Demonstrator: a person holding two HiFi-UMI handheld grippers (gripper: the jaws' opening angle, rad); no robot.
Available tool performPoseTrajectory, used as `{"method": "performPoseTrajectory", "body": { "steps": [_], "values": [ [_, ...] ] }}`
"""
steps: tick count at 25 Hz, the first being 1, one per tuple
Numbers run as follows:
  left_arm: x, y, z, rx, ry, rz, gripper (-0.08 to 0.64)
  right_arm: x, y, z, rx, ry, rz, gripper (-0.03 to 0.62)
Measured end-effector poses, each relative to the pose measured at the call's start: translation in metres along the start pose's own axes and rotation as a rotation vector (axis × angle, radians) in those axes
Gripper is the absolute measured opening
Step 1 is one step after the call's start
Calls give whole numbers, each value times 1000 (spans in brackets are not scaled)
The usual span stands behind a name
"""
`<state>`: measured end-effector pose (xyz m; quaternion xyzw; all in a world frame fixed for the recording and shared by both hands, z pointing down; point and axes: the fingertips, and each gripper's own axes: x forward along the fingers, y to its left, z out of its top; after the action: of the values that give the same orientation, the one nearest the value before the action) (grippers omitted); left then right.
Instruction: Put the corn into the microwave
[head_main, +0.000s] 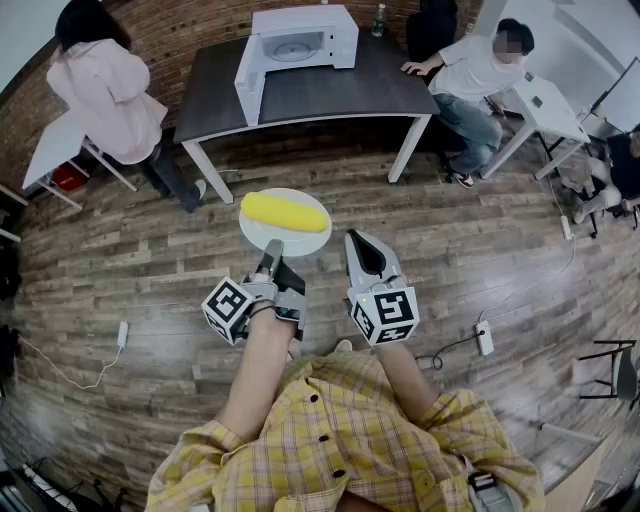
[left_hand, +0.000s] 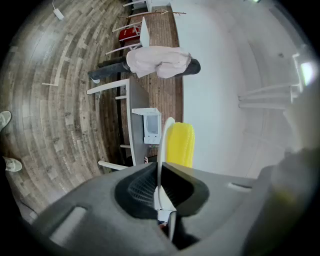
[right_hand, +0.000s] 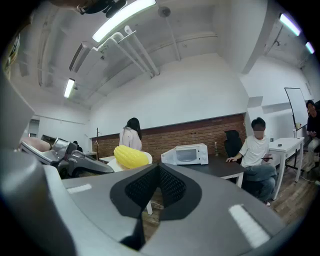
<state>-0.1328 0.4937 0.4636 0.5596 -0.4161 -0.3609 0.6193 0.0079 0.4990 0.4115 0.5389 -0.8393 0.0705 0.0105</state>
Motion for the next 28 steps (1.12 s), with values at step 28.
{"method": "performPoseTrajectory", "body": {
  "steps": [28],
  "values": [
    [208,28,45,-46,-9,69,14,178,-124,-4,-37,30,-6,5]
  ]
}}
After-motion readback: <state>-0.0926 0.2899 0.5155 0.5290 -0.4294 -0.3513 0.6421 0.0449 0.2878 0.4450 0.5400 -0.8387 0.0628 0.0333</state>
